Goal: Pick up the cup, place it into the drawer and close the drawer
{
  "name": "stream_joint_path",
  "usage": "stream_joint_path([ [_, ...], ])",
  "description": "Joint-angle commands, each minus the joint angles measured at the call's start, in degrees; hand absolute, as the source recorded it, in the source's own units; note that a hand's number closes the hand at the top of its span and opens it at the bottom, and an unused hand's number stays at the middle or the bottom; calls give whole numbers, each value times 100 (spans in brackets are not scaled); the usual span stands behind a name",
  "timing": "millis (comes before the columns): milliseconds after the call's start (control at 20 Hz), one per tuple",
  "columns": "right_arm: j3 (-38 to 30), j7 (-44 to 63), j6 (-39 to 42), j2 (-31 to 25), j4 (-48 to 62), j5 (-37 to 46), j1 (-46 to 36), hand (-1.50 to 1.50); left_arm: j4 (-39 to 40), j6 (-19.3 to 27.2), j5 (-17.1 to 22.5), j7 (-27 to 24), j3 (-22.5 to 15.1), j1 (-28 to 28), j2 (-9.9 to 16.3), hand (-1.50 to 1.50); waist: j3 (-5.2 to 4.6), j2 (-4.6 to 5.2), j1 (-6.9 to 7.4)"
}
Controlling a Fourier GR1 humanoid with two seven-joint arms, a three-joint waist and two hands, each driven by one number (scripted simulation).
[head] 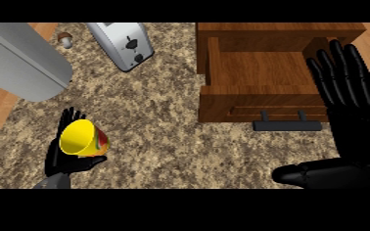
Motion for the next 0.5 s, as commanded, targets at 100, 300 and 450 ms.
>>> stream_joint_path([
  [100,49,-86,102,7,-157,-9,363,-150,-55,-640,158,-149,-109,-131,-176,150,3,-9,-11],
  [300,-122,22,112,-83,-20,-173,54,-150,42,-695,69,-729,-155,-151,-150,150,-1,1,-8],
  [450,91,15,5,18,-142,88,129,-150,-303,-250,-67,-896,-302,-12,-289,150,3,-9,13],
])
